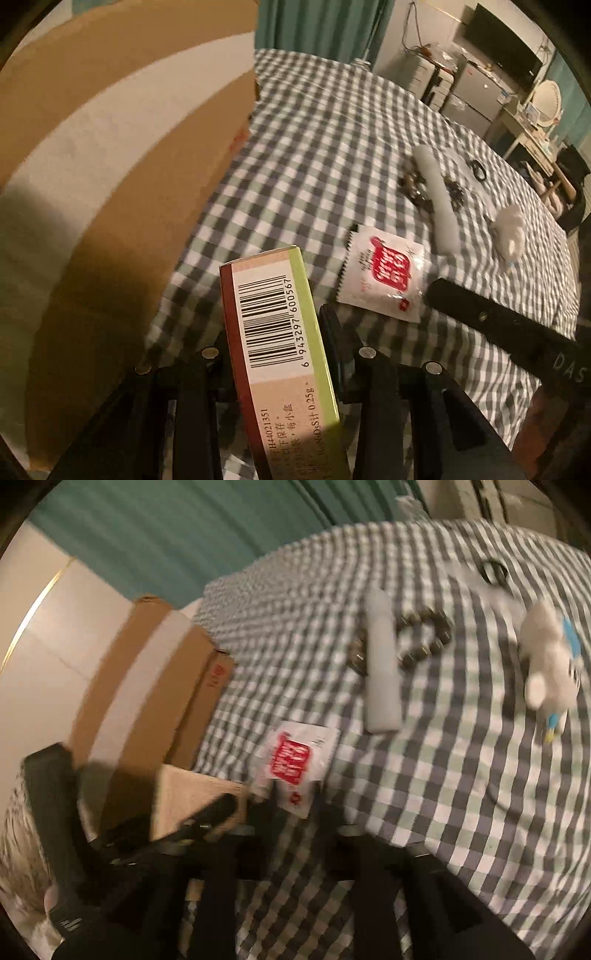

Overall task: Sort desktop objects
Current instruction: 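Grasp the red sachet with the right tool while the left holds the medicine box, then carry the medicine box and red sachet into the cardboard box and release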

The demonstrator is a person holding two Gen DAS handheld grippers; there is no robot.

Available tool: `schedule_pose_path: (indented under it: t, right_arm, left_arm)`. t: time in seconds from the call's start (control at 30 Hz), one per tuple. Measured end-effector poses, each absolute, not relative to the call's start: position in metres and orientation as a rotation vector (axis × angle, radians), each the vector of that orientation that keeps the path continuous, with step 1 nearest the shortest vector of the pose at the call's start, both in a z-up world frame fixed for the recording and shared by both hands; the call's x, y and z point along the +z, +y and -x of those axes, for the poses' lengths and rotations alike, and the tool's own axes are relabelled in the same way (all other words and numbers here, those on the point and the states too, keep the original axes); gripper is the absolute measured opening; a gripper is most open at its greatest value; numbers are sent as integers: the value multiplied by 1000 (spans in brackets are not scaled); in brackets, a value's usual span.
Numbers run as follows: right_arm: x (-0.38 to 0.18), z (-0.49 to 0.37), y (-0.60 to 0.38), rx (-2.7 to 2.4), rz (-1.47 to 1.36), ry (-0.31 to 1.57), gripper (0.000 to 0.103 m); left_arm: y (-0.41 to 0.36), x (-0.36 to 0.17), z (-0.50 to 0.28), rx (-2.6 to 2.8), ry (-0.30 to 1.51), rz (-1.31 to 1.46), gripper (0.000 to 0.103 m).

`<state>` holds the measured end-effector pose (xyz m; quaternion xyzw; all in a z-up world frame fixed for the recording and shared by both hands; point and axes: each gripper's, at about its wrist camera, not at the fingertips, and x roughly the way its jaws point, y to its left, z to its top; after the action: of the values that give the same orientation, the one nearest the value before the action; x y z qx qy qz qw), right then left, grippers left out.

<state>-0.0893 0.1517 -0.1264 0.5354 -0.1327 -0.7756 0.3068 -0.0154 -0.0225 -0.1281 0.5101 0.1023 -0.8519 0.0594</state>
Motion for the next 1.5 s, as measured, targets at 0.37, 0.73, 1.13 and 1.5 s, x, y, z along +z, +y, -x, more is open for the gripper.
schedule_pose_path:
  t: [0.37,0.73,1.13,1.5]
  right_arm:
    - [-148,109,131,-1922,-1405,-464,2]
    - [-126,95,96,-1815,-1301,-462,4]
    - [-142,95,55,-1960,-1365,-247,5]
    - [-95,73,72,-2137,-1237,-49,2]
  left_arm:
    - [-18,-146,27,-2554,332,-1605,36]
    - [-25,-145,20,-2548,363,-1607,36]
    - [-28,-145,15,-2557,369,-1594,36]
    - [-33,-134,1,-2574,523,-1619,33]
